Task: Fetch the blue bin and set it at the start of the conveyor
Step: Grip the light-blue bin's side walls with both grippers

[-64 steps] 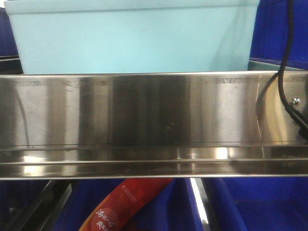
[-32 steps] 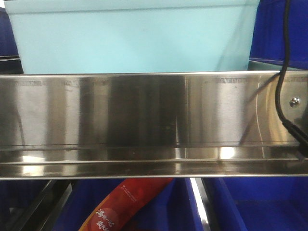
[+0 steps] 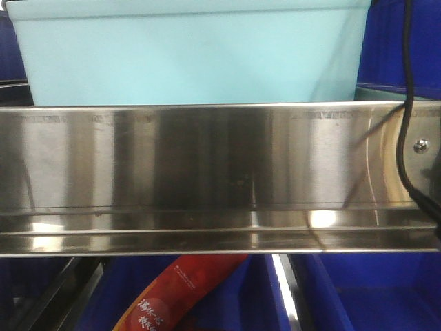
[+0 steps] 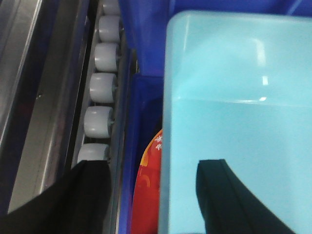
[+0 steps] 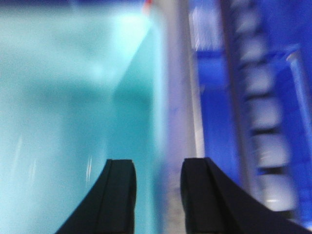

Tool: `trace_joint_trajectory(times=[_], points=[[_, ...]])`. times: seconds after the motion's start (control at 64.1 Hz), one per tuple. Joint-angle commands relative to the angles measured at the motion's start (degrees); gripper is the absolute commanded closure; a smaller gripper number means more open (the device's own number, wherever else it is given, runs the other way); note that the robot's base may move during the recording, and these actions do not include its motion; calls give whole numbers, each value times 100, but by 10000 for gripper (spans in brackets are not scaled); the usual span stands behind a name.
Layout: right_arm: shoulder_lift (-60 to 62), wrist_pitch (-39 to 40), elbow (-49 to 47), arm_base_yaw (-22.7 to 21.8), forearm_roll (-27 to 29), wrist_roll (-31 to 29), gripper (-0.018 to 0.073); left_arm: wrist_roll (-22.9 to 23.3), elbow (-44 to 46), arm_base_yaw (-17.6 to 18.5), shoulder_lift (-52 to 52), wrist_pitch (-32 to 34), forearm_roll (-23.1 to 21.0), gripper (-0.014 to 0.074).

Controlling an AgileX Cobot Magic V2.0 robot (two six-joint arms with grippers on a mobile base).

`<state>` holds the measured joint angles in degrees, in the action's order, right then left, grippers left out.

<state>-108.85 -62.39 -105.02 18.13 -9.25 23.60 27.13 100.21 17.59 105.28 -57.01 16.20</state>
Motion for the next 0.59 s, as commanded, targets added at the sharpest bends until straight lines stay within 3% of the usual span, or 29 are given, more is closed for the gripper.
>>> trace_joint_trajectory(times=[0.0,0.578], points=[[32,-53,-45,-28,20,-94,407,47,42,-29,1,-68,-9,290],[32,-202,-45,-28,-2,-380,407,12,9,-29,62,-221,-65,323]])
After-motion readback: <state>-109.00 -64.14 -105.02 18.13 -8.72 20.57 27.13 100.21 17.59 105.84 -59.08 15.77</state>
